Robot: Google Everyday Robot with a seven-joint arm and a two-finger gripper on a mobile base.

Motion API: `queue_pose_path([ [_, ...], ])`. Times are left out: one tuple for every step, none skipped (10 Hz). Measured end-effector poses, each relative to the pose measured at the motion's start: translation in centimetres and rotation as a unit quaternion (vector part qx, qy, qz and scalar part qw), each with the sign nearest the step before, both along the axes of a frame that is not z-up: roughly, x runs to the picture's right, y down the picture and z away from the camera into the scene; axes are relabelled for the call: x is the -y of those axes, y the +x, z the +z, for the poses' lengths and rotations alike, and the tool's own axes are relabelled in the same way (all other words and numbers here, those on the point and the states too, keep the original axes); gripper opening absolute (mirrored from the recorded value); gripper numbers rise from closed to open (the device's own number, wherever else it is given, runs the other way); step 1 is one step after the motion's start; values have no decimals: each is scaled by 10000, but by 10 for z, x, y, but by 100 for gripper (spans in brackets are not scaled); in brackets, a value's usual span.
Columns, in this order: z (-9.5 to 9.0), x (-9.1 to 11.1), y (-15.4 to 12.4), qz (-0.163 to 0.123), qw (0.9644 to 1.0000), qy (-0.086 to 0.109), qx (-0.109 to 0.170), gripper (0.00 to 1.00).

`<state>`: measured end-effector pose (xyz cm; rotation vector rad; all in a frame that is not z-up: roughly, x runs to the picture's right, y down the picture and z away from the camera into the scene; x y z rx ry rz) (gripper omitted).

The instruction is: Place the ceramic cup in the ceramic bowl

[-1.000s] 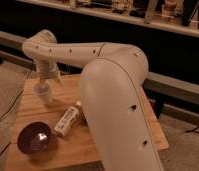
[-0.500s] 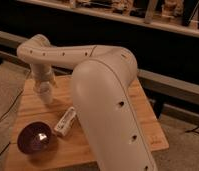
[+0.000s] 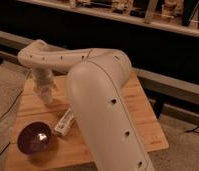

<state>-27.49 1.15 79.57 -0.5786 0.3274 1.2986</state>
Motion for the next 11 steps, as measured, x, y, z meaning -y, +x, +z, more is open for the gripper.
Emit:
queue_pose_path([
  [6,1,1,10,10000,16,-43,65],
  [11,2,1,37,10000,26,-74,62],
  [13,2,0,56,9999,31,-93,55],
  [15,2,0,81,9999,31,-107,43],
  [16,3,1,99,9999,38,-116,36],
  [17,4,2,128,9998,28,-119,26],
  [17,4,2,146,9998,16,-118,13],
  [17,3,2,154,9998,-4,-113,4],
  [17,2,3,159,9998,-21,-107,1],
  [16,1,3,163,9998,-39,-96,0],
  [15,-1,3,142,9999,-74,-65,0],
])
